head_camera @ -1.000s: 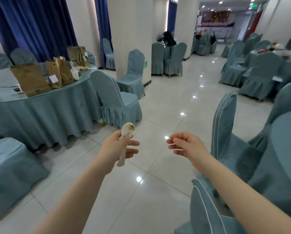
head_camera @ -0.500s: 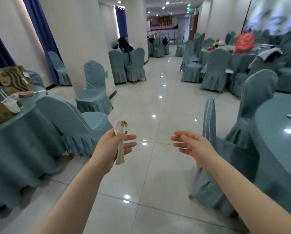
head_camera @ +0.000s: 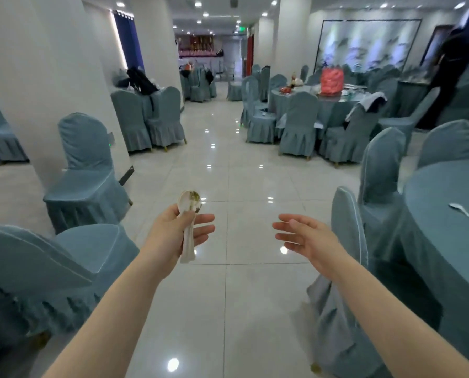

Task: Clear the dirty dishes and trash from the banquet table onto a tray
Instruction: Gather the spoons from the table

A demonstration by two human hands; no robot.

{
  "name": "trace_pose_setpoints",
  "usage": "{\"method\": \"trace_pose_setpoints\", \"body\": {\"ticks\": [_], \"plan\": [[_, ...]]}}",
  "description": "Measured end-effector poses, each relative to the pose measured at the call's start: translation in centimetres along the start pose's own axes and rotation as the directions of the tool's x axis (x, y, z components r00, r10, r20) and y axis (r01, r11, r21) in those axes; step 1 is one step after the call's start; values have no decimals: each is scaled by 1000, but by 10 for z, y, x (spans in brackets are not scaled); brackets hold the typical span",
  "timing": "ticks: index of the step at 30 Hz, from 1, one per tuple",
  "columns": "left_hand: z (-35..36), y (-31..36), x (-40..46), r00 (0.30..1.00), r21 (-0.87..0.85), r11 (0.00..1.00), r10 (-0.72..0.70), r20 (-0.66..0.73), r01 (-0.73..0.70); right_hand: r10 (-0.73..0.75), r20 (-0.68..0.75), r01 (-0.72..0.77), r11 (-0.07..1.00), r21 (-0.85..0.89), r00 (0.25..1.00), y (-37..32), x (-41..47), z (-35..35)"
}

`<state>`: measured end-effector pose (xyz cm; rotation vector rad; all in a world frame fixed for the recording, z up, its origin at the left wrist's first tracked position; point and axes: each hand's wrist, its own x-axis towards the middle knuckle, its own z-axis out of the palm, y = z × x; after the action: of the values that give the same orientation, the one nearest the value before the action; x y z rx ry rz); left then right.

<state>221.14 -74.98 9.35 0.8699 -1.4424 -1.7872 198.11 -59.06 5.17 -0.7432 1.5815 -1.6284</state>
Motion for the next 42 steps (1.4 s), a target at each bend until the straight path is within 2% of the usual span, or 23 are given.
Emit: {"method": "trace_pose_setpoints", "body": {"ticks": [4, 9, 19, 25, 27, 29, 32, 38, 42], "plan": [[12, 18, 92, 989, -7, 1000, -3, 149, 4, -26, -126, 20, 999, -50, 992, -26, 52, -12], [47, 15, 198, 956, -24, 997, -68, 285, 78, -42, -267, 19, 996, -89, 963, -46, 118, -51], [158, 15, 424, 914, -78, 989, -82, 396, 123, -13, -501, 30, 999, 25, 865, -49, 294, -149], [254, 32, 554, 857, -113, 983, -67, 511, 144, 30, -687, -22, 1000, 21, 726, -47, 382, -219], [289, 27, 598, 824, -103, 982, -74, 561, 158, 31, -753, -16, 999, 28, 657, -42, 412, -243], [322, 17, 636, 785, -65, 976, -126, 607, 207, 61, -821, -6, 998, 70, 567, -37, 433, -265], [371, 7, 681, 718, -24, 966, -175, 674, 259, 93, -875, -15, 995, 97, 475, -33, 456, -297], [489, -10, 749, 571, 86, 955, -241, 785, 285, 137, -957, -9, 990, 140, 254, -28, 469, -364], [575, -31, 787, 497, 130, 957, -247, 832, 260, 143, -980, -34, 990, 140, 138, -8, 475, -423]]}}
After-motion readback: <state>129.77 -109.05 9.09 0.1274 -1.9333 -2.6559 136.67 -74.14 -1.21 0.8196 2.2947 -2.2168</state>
